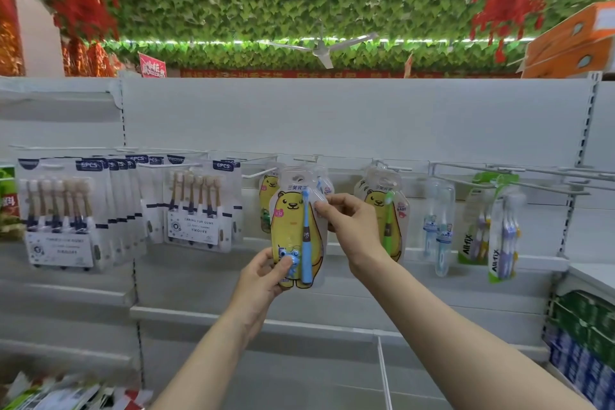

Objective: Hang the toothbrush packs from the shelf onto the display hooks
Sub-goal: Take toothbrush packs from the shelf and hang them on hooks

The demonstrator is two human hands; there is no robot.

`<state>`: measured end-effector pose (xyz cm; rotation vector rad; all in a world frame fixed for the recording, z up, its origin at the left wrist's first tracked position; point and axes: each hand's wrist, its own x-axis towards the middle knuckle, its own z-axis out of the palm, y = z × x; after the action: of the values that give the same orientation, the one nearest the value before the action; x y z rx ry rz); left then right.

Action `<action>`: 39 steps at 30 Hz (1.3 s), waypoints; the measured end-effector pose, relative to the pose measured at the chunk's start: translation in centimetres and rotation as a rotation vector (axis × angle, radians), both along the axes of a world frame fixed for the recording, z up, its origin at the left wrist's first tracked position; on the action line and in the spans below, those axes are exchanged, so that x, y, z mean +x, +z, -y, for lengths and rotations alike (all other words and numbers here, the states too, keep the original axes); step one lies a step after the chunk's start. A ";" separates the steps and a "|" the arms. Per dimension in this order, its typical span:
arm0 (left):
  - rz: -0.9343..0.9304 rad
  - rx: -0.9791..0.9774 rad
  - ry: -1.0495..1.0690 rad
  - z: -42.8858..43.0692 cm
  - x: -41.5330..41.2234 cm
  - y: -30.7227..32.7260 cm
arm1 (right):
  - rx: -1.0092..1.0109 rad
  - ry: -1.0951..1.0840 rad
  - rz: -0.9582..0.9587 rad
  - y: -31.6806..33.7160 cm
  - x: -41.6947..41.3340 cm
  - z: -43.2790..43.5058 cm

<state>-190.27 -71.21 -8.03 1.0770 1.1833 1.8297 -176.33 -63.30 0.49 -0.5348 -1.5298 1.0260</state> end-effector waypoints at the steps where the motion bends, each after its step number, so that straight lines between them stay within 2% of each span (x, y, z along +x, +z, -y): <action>1: 0.002 0.010 -0.004 0.1 0.0 -0.1 | -0.002 0.005 -0.009 0.0 0.0 0.1; 9: 0.013 0.067 0.024 0.6 0.4 0.4 | -0.068 0.036 -0.113 0.3 0.3 0.4; 16: 0.029 0.056 0.048 0.7 0.5 -0.1 | -0.075 0.046 -0.109 -0.3 0.3 0.5; 24: 0.135 0.070 -0.028 0.5 0.6 0.2 | -0.049 0.054 -0.099 -0.5 0.5 0.3; 39: 0.100 0.087 -0.010 -0.5 0.4 0.1 | -0.050 0.043 -0.117 -0.5 0.5 -0.7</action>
<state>-189.87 -70.69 -7.93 1.0250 1.0475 1.9195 -175.79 -62.55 0.02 -0.4699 -1.4208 1.1119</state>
